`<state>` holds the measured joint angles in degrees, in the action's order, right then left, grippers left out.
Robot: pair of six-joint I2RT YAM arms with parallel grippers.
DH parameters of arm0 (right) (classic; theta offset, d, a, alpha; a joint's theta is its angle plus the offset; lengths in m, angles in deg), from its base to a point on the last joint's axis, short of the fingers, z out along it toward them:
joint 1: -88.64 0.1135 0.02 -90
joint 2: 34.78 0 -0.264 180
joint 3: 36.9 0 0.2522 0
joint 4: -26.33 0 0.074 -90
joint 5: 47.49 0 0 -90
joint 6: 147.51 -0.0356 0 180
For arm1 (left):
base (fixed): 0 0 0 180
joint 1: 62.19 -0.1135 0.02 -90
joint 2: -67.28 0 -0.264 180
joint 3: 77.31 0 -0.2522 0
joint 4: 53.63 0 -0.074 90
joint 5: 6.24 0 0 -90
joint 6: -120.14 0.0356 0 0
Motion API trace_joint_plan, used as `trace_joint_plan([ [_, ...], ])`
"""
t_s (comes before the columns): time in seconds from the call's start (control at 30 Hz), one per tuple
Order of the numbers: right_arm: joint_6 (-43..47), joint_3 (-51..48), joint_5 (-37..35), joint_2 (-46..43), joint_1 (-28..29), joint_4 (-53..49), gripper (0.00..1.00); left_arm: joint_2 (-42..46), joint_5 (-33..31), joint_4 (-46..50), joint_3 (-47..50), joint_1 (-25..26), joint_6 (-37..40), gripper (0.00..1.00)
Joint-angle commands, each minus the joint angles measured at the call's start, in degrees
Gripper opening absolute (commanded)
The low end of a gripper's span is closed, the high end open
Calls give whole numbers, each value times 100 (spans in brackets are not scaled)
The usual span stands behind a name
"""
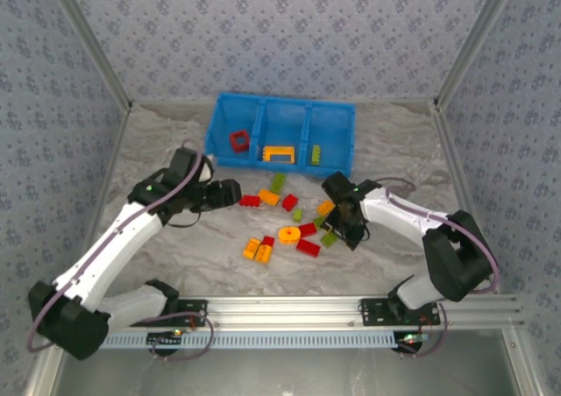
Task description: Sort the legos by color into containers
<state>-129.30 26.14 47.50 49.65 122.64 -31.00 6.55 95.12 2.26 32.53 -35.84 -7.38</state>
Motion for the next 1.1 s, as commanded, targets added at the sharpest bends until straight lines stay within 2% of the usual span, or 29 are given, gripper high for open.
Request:
trace_joint_plan([
  [0.0, -398, -151, -35, -31, -71, 302, 63, 413, 809, -293, 388, -451, -313, 75],
  [0.1, -372, -160, 19, -37, -129, 428, 63, 620, 916, -256, 520, -619, -304, 76],
  [0.4, -310, -254, 189, 98, -130, 628, 63, 738, 972, -241, 657, -640, -361, 76],
  [0.73, -393, -447, 187, 214, -95, 694, 56, 705, 1018, -195, 526, -640, -360, 76],
  [0.83, -376, -472, 171, 312, -95, 839, 52, 689, 1059, -237, 516, -640, -375, 76],
  [1.07, -180, -306, -19, 454, -92, 800, 31, 694, 1171, -293, 511, -640, -515, 76],
])
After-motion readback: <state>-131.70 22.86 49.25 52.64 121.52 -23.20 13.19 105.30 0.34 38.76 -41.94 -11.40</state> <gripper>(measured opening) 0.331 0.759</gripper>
